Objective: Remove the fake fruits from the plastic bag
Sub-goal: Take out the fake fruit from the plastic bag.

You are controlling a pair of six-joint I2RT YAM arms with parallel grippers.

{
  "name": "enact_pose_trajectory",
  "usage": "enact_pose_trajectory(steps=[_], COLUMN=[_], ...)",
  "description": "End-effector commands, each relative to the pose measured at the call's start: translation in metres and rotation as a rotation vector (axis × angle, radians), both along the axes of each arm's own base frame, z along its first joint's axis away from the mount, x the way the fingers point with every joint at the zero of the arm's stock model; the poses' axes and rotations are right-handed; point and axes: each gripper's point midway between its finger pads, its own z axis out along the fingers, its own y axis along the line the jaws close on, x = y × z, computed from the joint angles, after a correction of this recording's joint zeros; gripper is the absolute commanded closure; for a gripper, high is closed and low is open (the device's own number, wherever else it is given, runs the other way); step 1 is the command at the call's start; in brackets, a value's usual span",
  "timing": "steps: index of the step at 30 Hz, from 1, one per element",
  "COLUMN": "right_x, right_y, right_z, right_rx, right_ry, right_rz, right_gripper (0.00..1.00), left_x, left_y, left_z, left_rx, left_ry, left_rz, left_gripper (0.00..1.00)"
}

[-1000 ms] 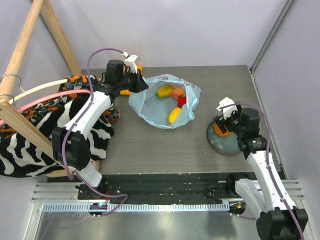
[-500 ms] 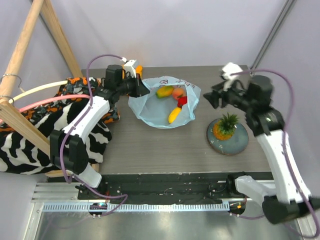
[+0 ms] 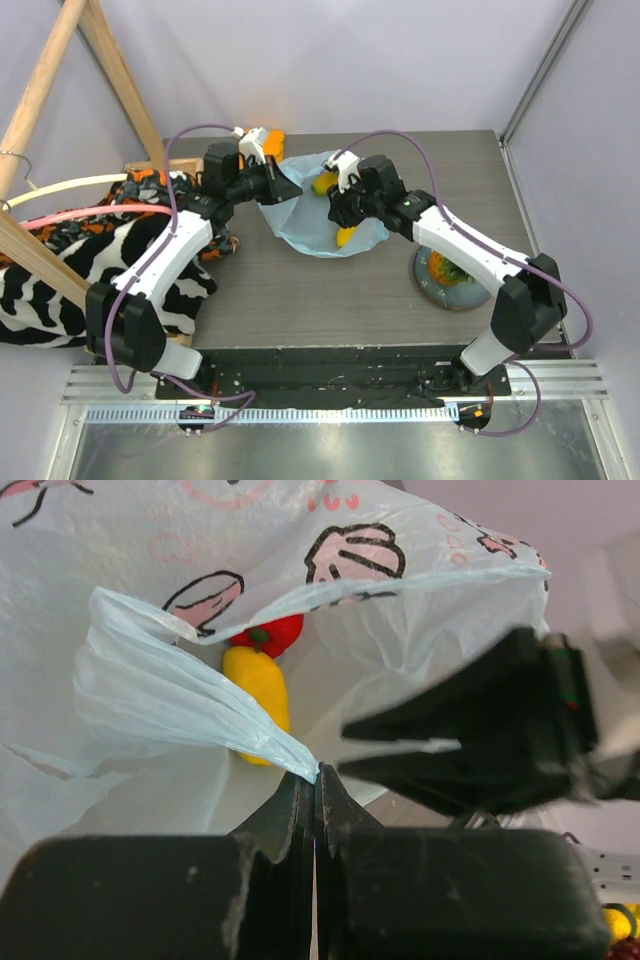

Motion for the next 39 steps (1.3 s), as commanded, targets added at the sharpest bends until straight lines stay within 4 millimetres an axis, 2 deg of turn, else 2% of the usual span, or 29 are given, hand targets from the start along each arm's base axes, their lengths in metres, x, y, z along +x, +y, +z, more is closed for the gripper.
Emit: enact_pose_trajectory(steps=[1, 2, 3, 5, 6, 8, 9, 12, 23, 28, 33, 39], right_x=[0.054, 0.06, 0.064, 0.069, 0.072, 0.074, 0.075, 0.073, 0.068, 0.071, 0.072, 0.068], right_y=[-0.03, -0.037, -0.041, -0.043, -0.044, -0.044, -0.045, -0.047, -0.053, -0.056, -0.057, -0.061], right_z=[-0.006, -0.013, -0.027, -0.037, -0.047, -0.057, -0.068, -0.081, -0.13, -0.144, -0.152, -0.161], right_rx=[-0.005, -0.023, -0.04, -0.058, -0.077, -0.086, -0.101, -0.103, -0.174, -0.199, -0.225, -0.228], right_ry=[-0.051, -0.045, -0.018, -0.001, 0.013, 0.039, 0.065, 0.128, 0.245, 0.261, 0.261, 0.284], right_rz=[-0.359, -0.407, -0.431, -0.444, -0.45, -0.464, -0.477, -0.511, -0.598, -0.628, -0.619, -0.637], right_gripper=[0.63, 0.6, 0.52, 0.44, 0.42, 0.36, 0.35, 0.35, 0.33, 0.33, 0.43, 0.26], left_x=[-0.016, -0.022, -0.025, -0.034, -0.038, -0.044, -0.048, -0.055, -0.061, -0.062, -0.059, -0.056], left_y=[0.003, 0.004, 0.005, 0.007, 0.008, 0.009, 0.008, 0.009, 0.01, 0.01, 0.011, 0.011], left_z=[0.04, 0.045, 0.036, 0.034, 0.025, 0.022, 0.014, 0.007, 0.004, -0.001, -0.004, -0.004], left_rx=[-0.101, -0.111, -0.107, -0.116, -0.112, -0.121, -0.125, -0.138, -0.131, -0.126, -0.119, -0.119], left_ry=[-0.062, -0.072, -0.053, -0.045, -0.025, -0.014, 0.008, 0.028, 0.014, 0.024, 0.027, 0.025], left_rz=[0.01, 0.005, 0.005, 0.002, 0.002, 0.003, -0.005, -0.005, -0.015, -0.017, -0.009, -0.002], left_gripper=[1.0, 1.0, 1.0, 1.0, 1.0, 1.0, 1.0, 1.0, 1.0, 1.0, 1.0, 1.0])
